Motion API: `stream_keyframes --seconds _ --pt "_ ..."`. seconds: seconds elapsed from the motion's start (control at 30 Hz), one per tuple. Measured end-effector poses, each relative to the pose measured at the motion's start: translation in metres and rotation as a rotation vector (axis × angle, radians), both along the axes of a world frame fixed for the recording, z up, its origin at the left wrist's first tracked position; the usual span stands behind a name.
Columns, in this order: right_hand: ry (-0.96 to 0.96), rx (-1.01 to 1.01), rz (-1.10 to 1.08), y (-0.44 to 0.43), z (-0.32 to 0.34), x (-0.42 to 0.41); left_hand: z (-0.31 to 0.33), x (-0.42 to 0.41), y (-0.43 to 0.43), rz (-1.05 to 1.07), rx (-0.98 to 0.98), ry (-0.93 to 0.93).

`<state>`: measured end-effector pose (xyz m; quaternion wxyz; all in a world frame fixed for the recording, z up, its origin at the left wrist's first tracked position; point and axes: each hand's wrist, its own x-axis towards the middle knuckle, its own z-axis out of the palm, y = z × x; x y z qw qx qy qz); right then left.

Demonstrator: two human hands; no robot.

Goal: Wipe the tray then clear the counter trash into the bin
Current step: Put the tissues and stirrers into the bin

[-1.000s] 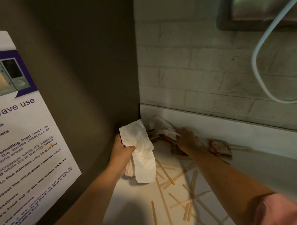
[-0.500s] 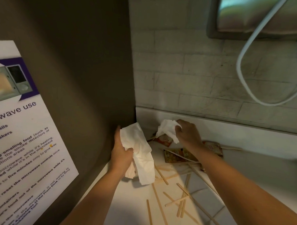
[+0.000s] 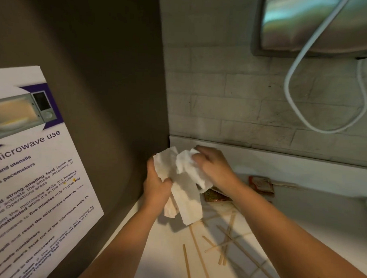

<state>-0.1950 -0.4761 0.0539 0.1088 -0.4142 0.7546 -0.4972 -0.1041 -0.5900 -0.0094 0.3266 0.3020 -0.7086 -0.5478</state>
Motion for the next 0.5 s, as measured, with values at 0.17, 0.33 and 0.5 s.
stream_keyframes --seconds 0.17,0.33,0.5 --pt "0.004 0.154 0.067 -0.01 -0.027 0.014 0.006 0.001 0.011 -0.184 0.394 0.121" --pt "0.162 0.256 -0.076 -0.015 -0.039 0.014 0.01 0.007 0.014 -0.281 0.672 0.209" --pt "0.068 0.24 -0.141 -0.009 -0.033 0.017 0.016 0.012 0.024 -0.383 0.67 0.14"
